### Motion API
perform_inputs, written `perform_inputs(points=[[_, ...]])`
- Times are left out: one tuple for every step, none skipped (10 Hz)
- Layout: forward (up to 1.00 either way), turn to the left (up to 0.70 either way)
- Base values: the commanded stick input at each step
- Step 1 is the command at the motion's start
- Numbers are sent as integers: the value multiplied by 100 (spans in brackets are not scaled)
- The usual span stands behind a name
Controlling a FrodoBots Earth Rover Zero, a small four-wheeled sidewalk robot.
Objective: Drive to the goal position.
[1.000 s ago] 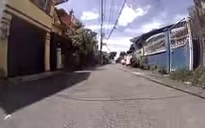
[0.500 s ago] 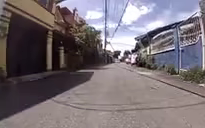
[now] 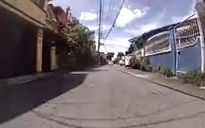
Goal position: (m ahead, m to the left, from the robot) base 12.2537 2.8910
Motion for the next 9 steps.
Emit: perform_inputs(points=[[70, -22], [70, 0], [70, 10], [70, 10], [70, 10], [70, 10], [70, 10], [70, 10], [70, 10]])
